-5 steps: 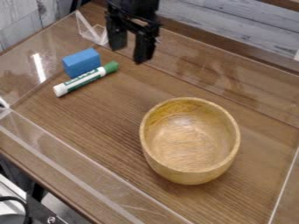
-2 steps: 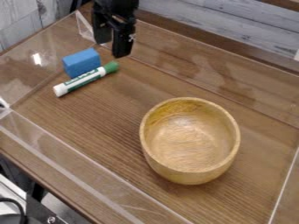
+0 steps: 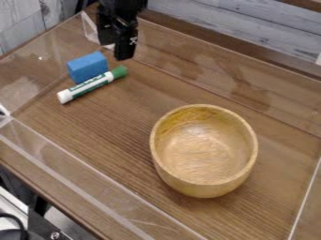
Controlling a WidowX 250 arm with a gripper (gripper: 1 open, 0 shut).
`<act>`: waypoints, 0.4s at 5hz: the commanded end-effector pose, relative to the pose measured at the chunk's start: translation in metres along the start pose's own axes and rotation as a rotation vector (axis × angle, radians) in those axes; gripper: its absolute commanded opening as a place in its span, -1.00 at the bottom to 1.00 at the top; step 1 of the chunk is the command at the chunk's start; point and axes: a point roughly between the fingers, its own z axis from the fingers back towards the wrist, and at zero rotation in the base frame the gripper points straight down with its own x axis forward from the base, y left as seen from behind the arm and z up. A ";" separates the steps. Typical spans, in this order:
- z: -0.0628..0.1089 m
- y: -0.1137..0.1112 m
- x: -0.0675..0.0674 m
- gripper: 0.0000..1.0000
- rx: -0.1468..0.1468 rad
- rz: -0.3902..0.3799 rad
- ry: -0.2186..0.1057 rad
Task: Put the blue block in the brown bowl
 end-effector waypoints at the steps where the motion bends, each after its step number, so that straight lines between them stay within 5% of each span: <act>1: 0.013 0.022 0.006 1.00 0.065 -0.021 -0.053; 2: 0.006 0.033 0.007 1.00 0.068 -0.034 -0.057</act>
